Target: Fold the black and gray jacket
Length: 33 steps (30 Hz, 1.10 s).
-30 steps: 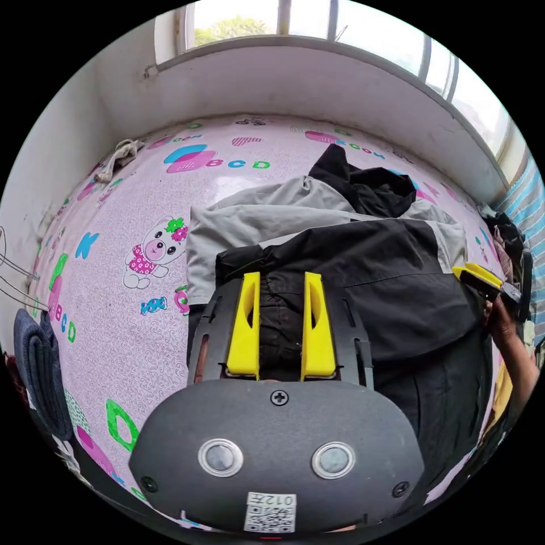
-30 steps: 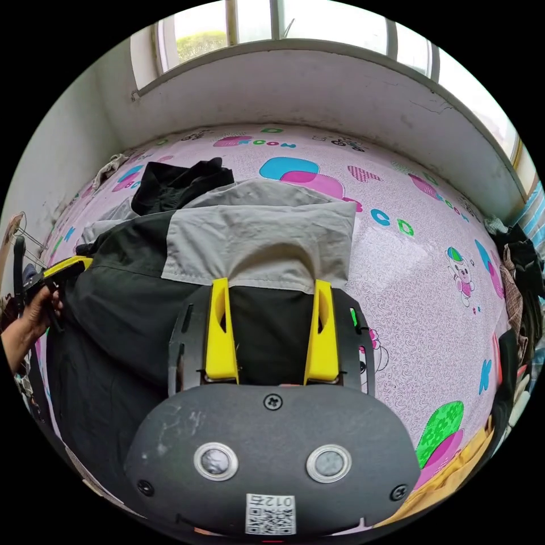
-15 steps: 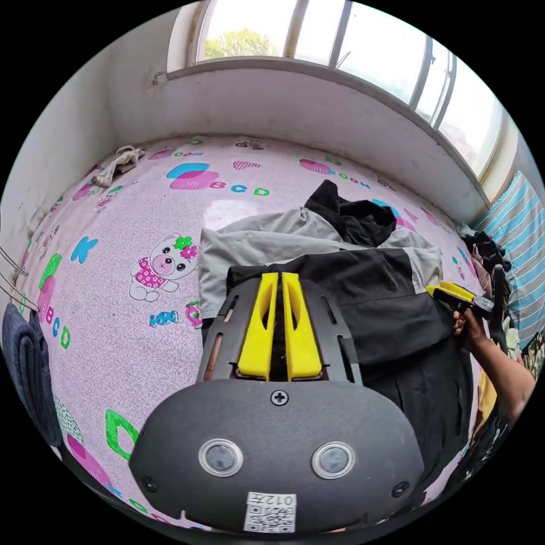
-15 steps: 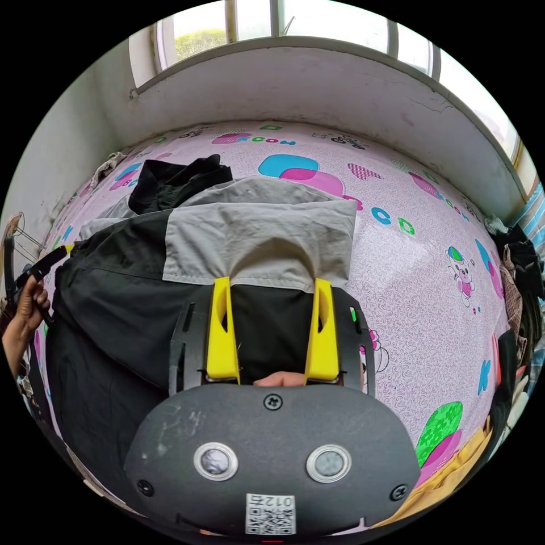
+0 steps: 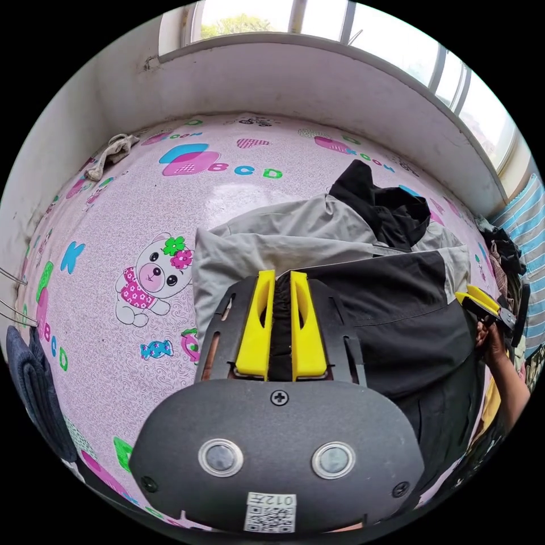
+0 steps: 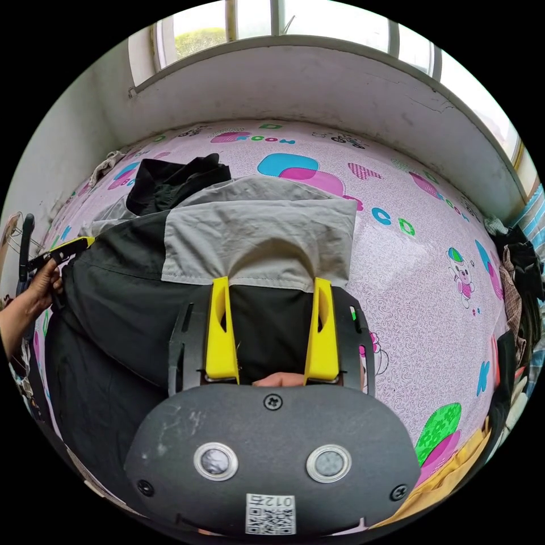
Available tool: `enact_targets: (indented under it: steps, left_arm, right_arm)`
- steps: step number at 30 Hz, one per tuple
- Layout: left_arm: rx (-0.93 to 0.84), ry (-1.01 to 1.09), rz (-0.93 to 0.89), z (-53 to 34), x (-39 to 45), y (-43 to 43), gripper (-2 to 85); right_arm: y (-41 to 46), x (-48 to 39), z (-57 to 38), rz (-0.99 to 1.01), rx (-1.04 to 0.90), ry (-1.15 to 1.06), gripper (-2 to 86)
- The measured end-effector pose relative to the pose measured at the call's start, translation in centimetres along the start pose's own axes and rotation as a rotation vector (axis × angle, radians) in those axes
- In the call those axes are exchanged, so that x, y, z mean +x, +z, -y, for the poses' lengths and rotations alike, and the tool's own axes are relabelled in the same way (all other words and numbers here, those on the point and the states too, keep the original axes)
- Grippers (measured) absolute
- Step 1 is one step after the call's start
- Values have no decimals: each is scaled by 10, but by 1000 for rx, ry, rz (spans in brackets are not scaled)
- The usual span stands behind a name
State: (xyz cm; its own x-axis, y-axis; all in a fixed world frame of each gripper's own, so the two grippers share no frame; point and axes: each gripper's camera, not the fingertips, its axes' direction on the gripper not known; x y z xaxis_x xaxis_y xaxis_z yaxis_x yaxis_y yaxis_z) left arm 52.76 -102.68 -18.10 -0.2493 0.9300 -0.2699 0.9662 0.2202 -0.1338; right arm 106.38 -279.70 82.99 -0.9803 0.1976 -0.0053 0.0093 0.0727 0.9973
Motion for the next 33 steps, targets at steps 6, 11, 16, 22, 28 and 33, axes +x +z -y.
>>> enact_targets:
  steps: [6, 11, 16, 22, 28, 33]
  left_arm:
    - [14, -60, -20, -4, 6, -44, 54]
    - [117, 35, -130, -58, 28, -119, 80]
    - [38, 130, -98, -171, 62, -155, 98]
    - [-59, 120, 48, -280, 76, -160, 98]
    - [-12, 87, 69, -301, 62, -161, 43]
    - [-19, -13, -82, -297, 28, -159, 17]
  right_arm:
    - [2, 24, -20, 47, 20, 2, 189]
    - [-56, 51, -74, 205, -2, -19, 175]
    - [-118, 29, -213, 233, 16, -94, 172]
    - [-123, 22, -334, 78, -13, -109, 170]
    - [-117, 34, -346, 101, -22, -102, 169]
    - [-115, 35, -360, 58, -10, -147, 158]
